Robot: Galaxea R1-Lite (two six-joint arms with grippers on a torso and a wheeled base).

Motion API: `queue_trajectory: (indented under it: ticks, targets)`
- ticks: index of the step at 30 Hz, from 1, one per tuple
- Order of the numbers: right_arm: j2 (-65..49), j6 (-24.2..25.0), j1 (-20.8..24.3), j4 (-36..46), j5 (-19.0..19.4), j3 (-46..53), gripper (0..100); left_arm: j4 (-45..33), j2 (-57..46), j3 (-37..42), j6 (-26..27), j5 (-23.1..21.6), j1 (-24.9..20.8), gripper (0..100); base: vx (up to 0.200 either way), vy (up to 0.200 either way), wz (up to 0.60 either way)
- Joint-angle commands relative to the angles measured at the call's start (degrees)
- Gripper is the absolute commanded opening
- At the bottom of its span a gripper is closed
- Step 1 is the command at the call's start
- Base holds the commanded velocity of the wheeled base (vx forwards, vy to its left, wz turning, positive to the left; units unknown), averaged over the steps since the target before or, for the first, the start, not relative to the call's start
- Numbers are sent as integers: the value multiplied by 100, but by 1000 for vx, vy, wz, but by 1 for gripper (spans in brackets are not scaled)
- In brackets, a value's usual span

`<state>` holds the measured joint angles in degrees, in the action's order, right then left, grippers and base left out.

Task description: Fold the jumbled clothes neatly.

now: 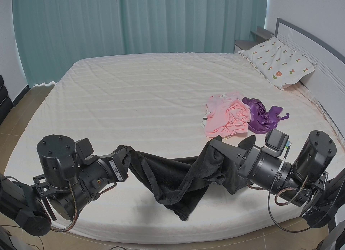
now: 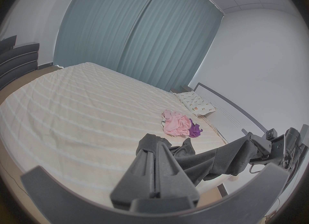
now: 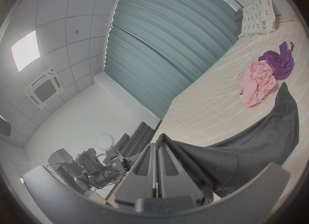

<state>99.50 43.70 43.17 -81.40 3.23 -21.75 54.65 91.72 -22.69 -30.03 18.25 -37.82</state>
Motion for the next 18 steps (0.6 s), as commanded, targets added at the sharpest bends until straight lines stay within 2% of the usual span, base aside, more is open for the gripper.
queue_trajectory:
  ticks: [1,17,18]
  targets:
    - [-1,7,8,-8,2,4,0,2,-5,1,-3,3,11,0,0,200,0]
    - [-1,24,-98,1,2,74,0,11,-5,221,-65,21,55,0,0,200,0]
    - [-10,24,-142,1,2,101,0,11,-5,238,-91,21,55,0,0,0,0]
